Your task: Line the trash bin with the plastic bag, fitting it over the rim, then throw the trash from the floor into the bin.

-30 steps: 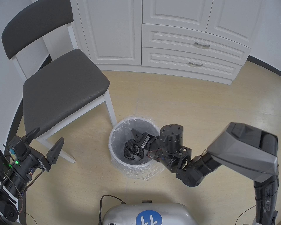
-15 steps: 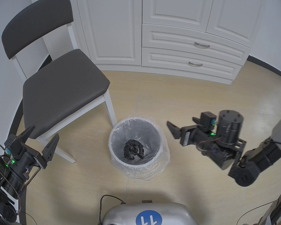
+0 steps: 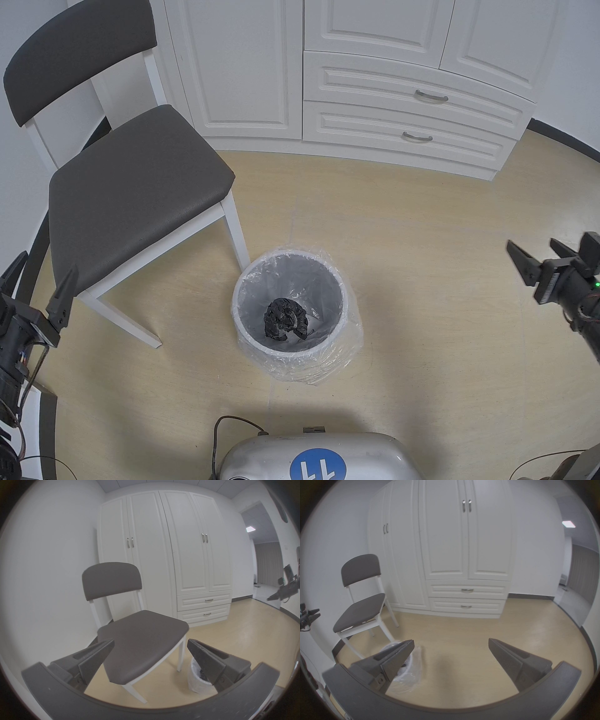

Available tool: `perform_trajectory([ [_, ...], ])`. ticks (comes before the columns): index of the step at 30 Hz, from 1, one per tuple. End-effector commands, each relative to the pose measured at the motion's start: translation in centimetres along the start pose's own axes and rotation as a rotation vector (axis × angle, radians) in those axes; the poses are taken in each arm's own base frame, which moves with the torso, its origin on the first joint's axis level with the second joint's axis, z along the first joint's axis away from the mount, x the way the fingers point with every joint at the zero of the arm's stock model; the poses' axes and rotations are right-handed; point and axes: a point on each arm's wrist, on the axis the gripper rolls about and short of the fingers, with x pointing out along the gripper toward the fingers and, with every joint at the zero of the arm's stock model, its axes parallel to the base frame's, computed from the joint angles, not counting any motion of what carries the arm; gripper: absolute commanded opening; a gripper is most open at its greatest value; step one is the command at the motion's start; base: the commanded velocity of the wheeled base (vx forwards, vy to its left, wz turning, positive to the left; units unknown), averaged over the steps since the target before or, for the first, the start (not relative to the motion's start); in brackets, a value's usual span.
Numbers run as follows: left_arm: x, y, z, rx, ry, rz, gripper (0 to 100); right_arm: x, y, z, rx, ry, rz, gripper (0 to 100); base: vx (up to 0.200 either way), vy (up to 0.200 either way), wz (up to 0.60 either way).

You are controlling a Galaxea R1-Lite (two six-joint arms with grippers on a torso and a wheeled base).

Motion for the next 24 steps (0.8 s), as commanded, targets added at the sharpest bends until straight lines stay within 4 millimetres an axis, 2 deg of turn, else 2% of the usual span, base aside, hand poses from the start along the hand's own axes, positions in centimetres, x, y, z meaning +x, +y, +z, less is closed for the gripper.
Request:
perform_trajectory([
  [1,-2.2,1.9,4.7,0.047,-0.136,0.154,100,-9.8,-4.4,2.6,0.009,-0.171,-0.156,100,0.000,0.000,0.00],
  [5,-5.3,1.7,6.0,0.043,-0.138,0.152,100,-14.7,-5.4,2.6,-0.013,-0.255,-0.209,100,0.000,0.000,0.00],
  [6,-5.6,1.7,6.1,0.041,-0.137,0.152,100,-14.9,-5.4,2.6,-0.014,-0.260,-0.216,100,0.000,0.000,0.00],
  [9,-9.1,1.2,6.0,0.039,-0.122,0.144,100,-17.8,-5.6,1.9,-0.017,-0.328,-0.300,100,0.000,0.000,0.00],
  [13,-12.2,0.9,6.0,0.035,-0.107,0.134,100,-20.4,-5.5,0.4,0.000,-0.406,-0.278,100,0.000,0.000,0.00],
  [16,-13.9,0.7,6.2,0.026,-0.126,0.135,100,-21.7,-5.5,-0.9,0.008,-0.441,-0.255,100,0.000,0.000,0.00],
  [17,-13.9,0.7,6.2,0.026,-0.126,0.135,100,-21.7,-5.5,-0.9,0.008,-0.441,-0.255,100,0.000,0.000,0.00],
  [18,-14.8,0.6,6.4,0.008,-0.148,0.141,100,-22.3,-5.5,-1.9,0.008,-0.461,-0.242,100,0.000,0.000,0.00],
  [24,-16.5,0.4,6.2,-0.001,-0.201,0.155,100,-22.6,-5.2,-3.7,0.013,-0.478,-0.226,100,0.000,0.000,0.00],
])
